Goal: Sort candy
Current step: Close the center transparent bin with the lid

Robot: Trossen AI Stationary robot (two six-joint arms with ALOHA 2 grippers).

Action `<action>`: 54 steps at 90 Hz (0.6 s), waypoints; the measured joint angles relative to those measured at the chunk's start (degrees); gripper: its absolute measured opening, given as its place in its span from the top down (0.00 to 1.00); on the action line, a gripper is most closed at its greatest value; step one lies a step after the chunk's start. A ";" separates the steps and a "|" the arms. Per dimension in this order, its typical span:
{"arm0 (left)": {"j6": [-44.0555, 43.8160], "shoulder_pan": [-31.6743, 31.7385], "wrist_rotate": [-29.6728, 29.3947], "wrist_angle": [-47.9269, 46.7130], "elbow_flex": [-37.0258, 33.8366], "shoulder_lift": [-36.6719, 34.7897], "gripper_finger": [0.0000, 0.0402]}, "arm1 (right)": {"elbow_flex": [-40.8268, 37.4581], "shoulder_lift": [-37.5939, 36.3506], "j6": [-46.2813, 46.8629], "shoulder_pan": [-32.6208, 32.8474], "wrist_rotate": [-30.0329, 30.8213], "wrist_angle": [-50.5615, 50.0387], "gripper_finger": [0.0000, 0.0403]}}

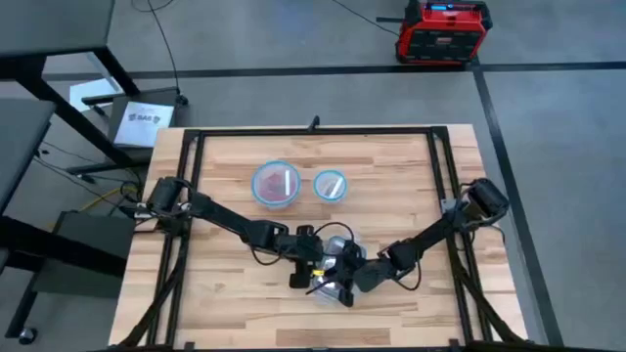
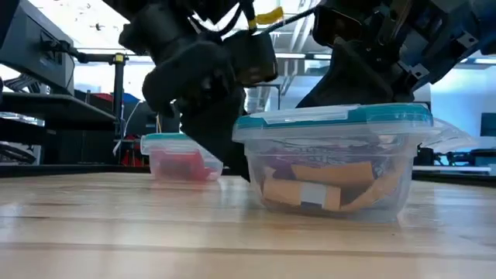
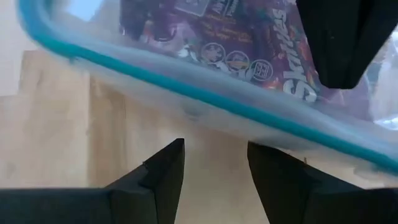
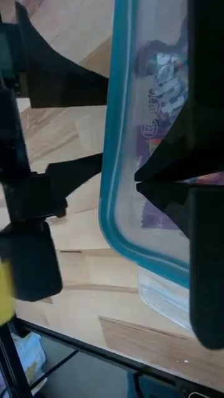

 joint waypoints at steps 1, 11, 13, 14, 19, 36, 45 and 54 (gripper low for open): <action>0.01 0.00 0.11 0.13 0.01 0.00 0.59 | 0.01 -0.01 -0.01 -0.01 0.00 0.00 1.00; 0.49 0.00 0.41 -2.76 1.08 -0.03 0.59 | 0.02 -0.31 -1.71 0.17 0.33 0.06 1.00; 0.43 0.00 0.39 -4.03 1.37 -0.14 0.59 | -0.03 -0.74 -2.67 0.32 0.32 0.01 1.00; 0.36 0.00 0.39 -4.70 1.50 -0.25 0.59 | -0.06 -0.96 -3.18 0.40 0.31 -0.02 1.00; 0.00 -0.01 0.51 -9.03 1.95 -1.37 0.59 | -0.04 -1.91 -6.25 0.72 0.88 -0.09 1.00; -0.79 -0.47 0.25 -17.06 3.45 -6.61 0.59 | 2.17 -10.50 -13.39 2.11 2.46 -5.03 1.00; 0.42 -0.63 0.02 -12.77 4.18 -10.26 0.59 | 3.99 -18.82 -8.90 4.75 3.67 -12.50 1.00; 3.45 -0.53 0.35 -5.12 4.05 -10.72 0.59 | 3.85 -24.74 0.79 9.17 4.35 -24.16 1.00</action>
